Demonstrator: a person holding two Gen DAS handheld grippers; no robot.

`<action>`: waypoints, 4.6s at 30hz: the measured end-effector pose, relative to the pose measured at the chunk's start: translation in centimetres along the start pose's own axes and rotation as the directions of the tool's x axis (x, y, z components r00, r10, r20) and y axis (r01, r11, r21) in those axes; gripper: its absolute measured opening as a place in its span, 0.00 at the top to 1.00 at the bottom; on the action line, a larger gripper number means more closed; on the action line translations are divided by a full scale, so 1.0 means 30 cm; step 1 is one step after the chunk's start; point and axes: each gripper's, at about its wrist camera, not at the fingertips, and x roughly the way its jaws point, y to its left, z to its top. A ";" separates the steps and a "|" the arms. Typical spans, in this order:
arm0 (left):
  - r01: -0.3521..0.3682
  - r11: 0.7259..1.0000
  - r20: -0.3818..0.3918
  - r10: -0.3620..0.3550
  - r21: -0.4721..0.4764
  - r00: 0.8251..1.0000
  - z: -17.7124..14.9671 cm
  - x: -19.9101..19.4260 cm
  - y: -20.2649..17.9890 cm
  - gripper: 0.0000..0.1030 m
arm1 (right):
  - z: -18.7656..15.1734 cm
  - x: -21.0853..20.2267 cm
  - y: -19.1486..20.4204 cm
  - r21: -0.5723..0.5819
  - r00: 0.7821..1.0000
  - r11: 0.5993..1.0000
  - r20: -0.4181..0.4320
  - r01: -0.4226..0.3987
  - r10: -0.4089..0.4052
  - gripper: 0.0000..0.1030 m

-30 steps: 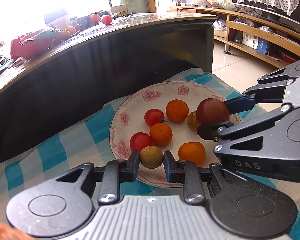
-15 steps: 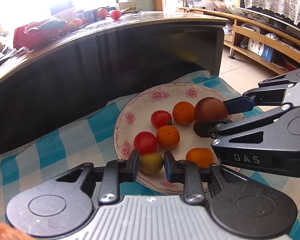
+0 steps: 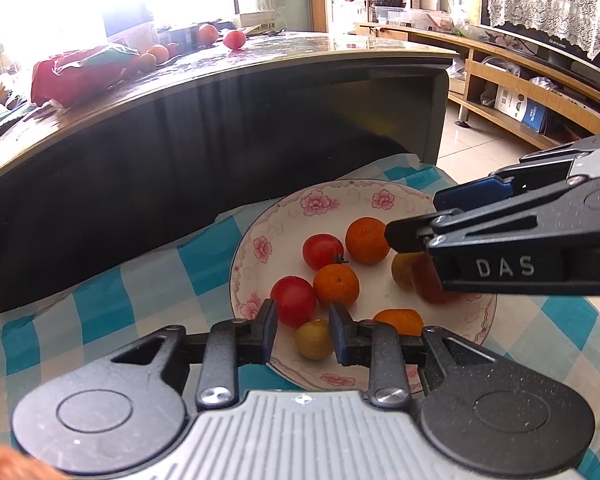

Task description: Organize fruits

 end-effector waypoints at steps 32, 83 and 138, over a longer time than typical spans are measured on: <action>-0.060 0.996 0.041 0.063 -0.069 0.997 -0.041 -0.224 -0.028 0.35 | -0.078 -0.222 -0.008 0.061 0.999 0.997 -0.013 0.052 -0.051 0.62; -0.208 0.966 0.055 0.219 -0.157 0.974 -0.315 -0.566 -0.133 0.00 | -0.332 -0.547 0.136 0.140 0.999 0.990 0.007 0.037 -0.038 0.53; -0.238 0.960 0.024 0.244 -0.145 0.970 -0.417 -0.664 -0.176 0.00 | -0.419 -0.641 0.203 0.099 0.999 0.994 0.007 0.040 -0.041 0.52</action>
